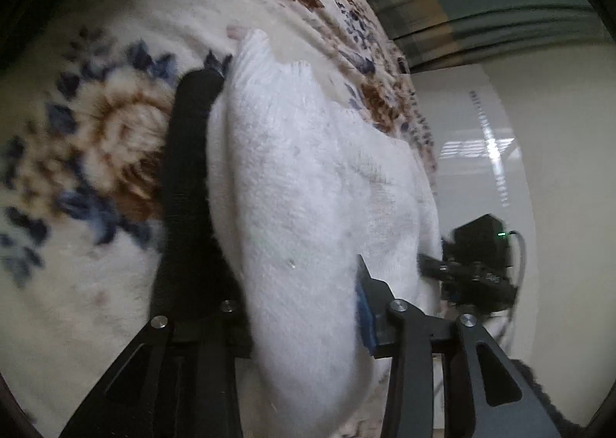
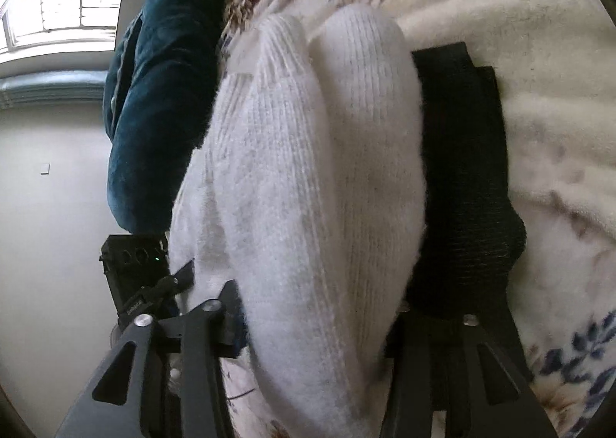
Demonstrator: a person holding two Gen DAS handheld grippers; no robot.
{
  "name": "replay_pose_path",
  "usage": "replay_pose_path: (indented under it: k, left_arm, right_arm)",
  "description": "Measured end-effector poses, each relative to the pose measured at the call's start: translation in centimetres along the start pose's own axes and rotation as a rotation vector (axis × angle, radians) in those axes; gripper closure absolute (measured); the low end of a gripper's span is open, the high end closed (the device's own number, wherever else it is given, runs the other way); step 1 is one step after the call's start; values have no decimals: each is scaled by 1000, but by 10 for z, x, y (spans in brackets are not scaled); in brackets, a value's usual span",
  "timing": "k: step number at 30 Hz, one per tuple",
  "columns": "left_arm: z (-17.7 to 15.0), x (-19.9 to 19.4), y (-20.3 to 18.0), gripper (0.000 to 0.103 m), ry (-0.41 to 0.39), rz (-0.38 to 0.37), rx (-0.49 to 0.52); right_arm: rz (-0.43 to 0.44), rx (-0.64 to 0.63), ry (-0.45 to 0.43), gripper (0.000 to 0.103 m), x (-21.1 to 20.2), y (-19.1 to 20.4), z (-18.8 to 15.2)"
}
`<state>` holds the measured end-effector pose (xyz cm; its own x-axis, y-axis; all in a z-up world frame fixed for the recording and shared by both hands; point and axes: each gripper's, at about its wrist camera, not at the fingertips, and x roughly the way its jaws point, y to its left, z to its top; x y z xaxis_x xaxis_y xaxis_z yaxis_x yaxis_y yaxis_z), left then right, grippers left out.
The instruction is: Fold small clothes
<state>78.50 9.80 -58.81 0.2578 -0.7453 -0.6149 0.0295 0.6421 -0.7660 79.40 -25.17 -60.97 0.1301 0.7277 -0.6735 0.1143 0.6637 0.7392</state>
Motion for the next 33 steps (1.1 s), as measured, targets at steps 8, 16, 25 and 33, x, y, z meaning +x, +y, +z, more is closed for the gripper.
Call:
replay_pose_path:
  k: [8,16,25,33]
  left_arm:
    - [-34,-28,-33,32,-114,261,136]
    - [-46,-28,-33,15,-134,358,79]
    - [-76,-45,-112,0,-210,664,338]
    - [-118,-98,-183,0,-227,695,359]
  right_arm:
    - [-266,-56,-130,27,-46,21,-47]
    - [-96,112,-62,46,-17,-6,-64]
    - [-899,-199,-314,0,-66,85,-112]
    - [-959,-243,-424,0,-106,170,-171]
